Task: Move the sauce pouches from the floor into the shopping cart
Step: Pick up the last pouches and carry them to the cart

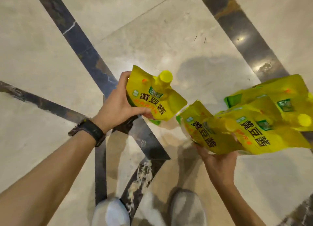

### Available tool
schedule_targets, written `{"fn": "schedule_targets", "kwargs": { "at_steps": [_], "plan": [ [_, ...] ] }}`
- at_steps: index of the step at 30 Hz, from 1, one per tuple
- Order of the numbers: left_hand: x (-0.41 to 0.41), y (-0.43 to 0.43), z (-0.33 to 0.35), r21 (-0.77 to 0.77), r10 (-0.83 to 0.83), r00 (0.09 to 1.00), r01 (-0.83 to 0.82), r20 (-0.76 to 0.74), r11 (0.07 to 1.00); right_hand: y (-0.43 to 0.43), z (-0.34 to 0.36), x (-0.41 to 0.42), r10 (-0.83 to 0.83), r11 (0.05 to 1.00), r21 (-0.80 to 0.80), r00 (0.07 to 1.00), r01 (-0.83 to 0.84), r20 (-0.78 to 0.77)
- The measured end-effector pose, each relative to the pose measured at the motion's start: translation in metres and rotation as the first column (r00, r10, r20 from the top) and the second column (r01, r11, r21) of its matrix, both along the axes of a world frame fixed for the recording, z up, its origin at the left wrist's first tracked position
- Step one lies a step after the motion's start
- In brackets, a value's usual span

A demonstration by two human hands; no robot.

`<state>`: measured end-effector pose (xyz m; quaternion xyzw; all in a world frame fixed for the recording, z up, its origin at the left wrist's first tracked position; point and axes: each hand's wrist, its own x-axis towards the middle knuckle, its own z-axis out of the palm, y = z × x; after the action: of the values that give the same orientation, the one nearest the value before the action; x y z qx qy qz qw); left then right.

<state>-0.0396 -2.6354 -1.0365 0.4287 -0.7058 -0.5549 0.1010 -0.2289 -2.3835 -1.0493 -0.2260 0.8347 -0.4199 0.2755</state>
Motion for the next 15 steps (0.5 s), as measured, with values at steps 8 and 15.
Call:
{"fn": "schedule_targets", "kwargs": {
  "at_steps": [8,15],
  "plan": [
    [-0.006,0.014,0.001,0.119,-0.028,0.999,0.023,0.046,0.993,-0.038,0.014,-0.005,-0.115,0.985,-0.12,0.992,0.121,0.059],
    [0.018,0.06,0.11,0.374,0.149,0.987,-0.158,0.055,0.914,-0.031,0.131,-0.037,0.052,0.998,0.015,0.882,-0.067,0.468]
  ]
}}
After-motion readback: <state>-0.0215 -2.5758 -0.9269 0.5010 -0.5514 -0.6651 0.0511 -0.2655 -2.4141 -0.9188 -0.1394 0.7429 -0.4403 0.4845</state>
